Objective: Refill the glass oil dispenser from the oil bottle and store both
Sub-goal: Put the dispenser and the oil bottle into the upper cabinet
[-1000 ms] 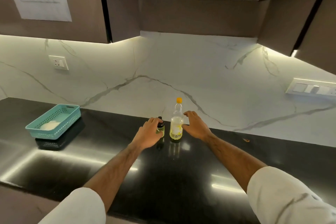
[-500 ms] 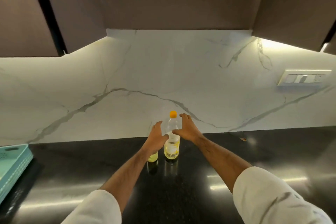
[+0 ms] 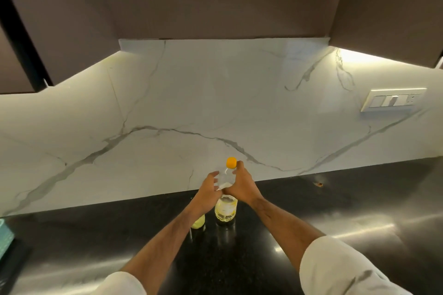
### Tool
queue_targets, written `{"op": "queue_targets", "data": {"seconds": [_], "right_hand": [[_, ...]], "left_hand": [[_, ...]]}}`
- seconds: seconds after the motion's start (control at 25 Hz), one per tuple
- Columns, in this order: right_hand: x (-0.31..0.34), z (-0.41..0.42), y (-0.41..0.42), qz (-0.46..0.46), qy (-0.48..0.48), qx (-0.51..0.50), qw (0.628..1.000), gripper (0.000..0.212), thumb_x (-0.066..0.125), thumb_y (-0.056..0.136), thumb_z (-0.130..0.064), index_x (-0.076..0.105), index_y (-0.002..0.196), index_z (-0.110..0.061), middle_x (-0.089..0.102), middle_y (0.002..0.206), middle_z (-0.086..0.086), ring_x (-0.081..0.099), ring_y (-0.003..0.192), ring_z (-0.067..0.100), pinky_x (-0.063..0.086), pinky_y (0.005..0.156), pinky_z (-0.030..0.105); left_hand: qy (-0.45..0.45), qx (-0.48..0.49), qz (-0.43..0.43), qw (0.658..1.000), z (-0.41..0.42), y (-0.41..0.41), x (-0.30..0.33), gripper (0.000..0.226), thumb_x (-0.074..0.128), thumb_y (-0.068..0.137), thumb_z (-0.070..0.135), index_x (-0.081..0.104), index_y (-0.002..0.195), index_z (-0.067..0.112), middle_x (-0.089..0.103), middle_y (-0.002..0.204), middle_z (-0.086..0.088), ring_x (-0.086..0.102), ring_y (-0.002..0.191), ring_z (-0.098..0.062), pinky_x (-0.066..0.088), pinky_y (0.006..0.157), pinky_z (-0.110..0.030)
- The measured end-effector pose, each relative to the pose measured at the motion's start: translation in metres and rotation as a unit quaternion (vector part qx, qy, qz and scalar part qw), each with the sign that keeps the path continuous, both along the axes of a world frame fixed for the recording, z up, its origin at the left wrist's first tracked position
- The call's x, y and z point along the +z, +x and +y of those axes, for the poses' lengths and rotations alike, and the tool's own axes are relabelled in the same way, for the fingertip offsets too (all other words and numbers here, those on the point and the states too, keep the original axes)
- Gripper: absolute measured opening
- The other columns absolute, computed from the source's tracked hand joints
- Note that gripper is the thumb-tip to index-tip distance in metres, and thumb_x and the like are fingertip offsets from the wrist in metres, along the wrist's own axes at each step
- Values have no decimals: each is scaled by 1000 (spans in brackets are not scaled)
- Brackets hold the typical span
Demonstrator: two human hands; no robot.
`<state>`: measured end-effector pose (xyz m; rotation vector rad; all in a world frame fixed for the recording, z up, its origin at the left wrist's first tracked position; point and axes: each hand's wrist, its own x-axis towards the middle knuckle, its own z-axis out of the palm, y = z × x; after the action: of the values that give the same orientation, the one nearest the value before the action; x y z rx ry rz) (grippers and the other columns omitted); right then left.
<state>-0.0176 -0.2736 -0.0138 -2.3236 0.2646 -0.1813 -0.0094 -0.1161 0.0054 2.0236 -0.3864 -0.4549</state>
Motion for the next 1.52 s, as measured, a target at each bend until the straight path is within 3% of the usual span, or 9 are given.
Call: {"op": "queue_targets", "data": {"seconds": [0.12,0.28,0.52,0.64,0.76,1.08,1.24,1.4,1.52], "right_hand": [[11,-4,-24,-38,36,-2,999,80,93,65,-32,39,124,-24,58,122,1,63,108,20,60,87,36],[45,-20,-62,-82,66,39,994,80,93,67,-32,40,127,-30,60,124,-2,66,109,18,62,88,34],[111,-53,-146,-139,128,83,979,86,94,71,-42,42,137,-27,63,125,-8,68,103,12,62,82,27],[123,-74,-194,-120,168,114,972,90,95,70,-41,39,140,-28,62,127,-8,67,111,11,62,90,33],[115,-91,-242,-105,182,143,967,79,94,72,-36,46,135,-27,67,125,-8,70,111,9,62,92,38],[134,-137,-370,-148,159,157,963,66,90,79,-32,51,131,-22,72,118,-8,72,103,4,61,85,27],[149,-150,-443,-169,151,174,958,73,88,72,-47,51,131,-25,72,119,-7,72,106,8,61,88,30],[155,-168,-517,-172,151,166,959,63,89,79,-35,53,128,-21,74,114,-8,73,103,5,60,88,29],[157,-191,-566,-166,145,154,963,64,89,76,-42,54,126,-21,75,111,-9,73,102,6,61,89,31]], "left_hand": [[-10,-13,-30,999,2,-6,-9,73,69,94,11,26,151,26,39,151,-4,49,124,-13,48,100,-30],[-33,-16,-78,996,-7,-28,-11,91,87,78,30,28,147,35,38,145,7,50,126,-10,50,98,-27],[-87,23,-162,983,-36,-109,28,80,90,68,39,45,133,42,59,126,17,63,112,-8,58,84,-26],[-126,59,-195,971,-57,-168,52,77,91,67,39,49,132,39,63,122,16,65,107,-3,59,82,-24],[-145,86,-212,963,-81,-227,64,79,89,64,45,48,131,38,63,121,19,64,106,3,57,82,-19],[-114,-22,-185,976,-107,-359,84,86,87,78,19,31,137,48,54,131,18,58,113,7,52,84,-15],[-119,-20,-227,966,-115,-434,95,83,84,81,19,32,137,50,55,134,21,58,119,-2,52,90,-19],[-119,-43,-233,964,-131,-502,100,79,83,83,23,32,138,47,54,135,20,57,120,-2,51,92,-19],[-112,-59,-219,967,-155,-547,104,74,80,86,29,33,143,38,55,136,15,57,119,-1,51,92,-21]]}}
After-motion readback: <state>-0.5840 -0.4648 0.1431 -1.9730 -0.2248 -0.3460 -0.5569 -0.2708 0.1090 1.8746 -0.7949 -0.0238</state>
